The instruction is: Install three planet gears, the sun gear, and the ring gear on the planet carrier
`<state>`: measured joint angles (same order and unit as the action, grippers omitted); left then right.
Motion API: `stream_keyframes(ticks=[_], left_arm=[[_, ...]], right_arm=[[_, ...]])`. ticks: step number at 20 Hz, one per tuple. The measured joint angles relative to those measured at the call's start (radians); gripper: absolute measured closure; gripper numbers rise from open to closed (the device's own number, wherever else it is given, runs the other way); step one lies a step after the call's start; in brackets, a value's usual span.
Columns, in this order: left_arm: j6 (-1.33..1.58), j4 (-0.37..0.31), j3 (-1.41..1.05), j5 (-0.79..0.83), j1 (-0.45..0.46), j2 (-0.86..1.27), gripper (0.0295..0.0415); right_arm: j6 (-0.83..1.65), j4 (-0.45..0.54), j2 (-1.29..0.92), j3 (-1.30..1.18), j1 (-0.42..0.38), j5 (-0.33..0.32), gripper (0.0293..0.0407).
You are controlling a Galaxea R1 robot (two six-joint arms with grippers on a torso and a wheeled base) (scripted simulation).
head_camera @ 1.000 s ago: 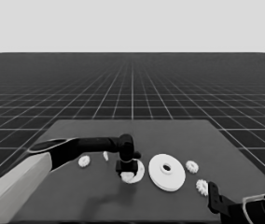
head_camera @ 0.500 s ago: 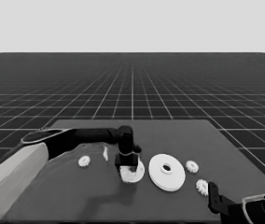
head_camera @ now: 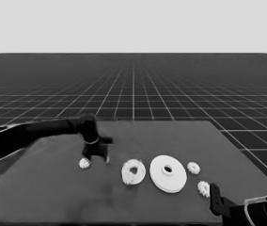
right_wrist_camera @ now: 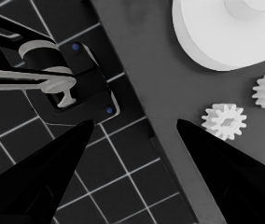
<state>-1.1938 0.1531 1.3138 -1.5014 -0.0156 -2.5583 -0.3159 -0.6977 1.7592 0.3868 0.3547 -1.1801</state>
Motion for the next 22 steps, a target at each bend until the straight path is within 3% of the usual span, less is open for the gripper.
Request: stream_keyframes(ticks=[3, 8, 9, 11, 18, 20, 22], left_arm=[[0.271, -0.030, 0.202, 0.031, -0.007, 0.119, 0.0326], [0.343, -0.038, 0.275, 0.038, -0.007, 0.117, 0.0326], [0.360, 0.018, 0.317, 0.092, 0.064, 0.099, 0.0326], [0.386, 0.065, 0.382, 0.147, 0.144, 0.070, 0.0326], [0.404, 0.084, 0.427, 0.177, 0.177, 0.049, 0.0326], [0.404, 0.084, 0.428, 0.178, 0.177, 0.049, 0.0397], [0.404, 0.084, 0.428, 0.178, 0.177, 0.049, 0.0398]], right_arm=[[0.000, 0.000, 0.000, 0.000, 0.000, 0.000, 0.0315], [0.000, 0.000, 0.000, 0.000, 0.000, 0.000, 0.0315], [0.000, 0.000, 0.000, 0.000, 0.000, 0.000, 0.0315], [0.000, 0.000, 0.000, 0.000, 0.000, 0.000, 0.0315], [0.000, 0.000, 0.000, 0.000, 0.000, 0.000, 0.0315], [0.000, 0.000, 0.000, 0.000, 0.000, 0.000, 0.0315], [0.000, 0.000, 0.000, 0.000, 0.000, 0.000, 0.0315]])
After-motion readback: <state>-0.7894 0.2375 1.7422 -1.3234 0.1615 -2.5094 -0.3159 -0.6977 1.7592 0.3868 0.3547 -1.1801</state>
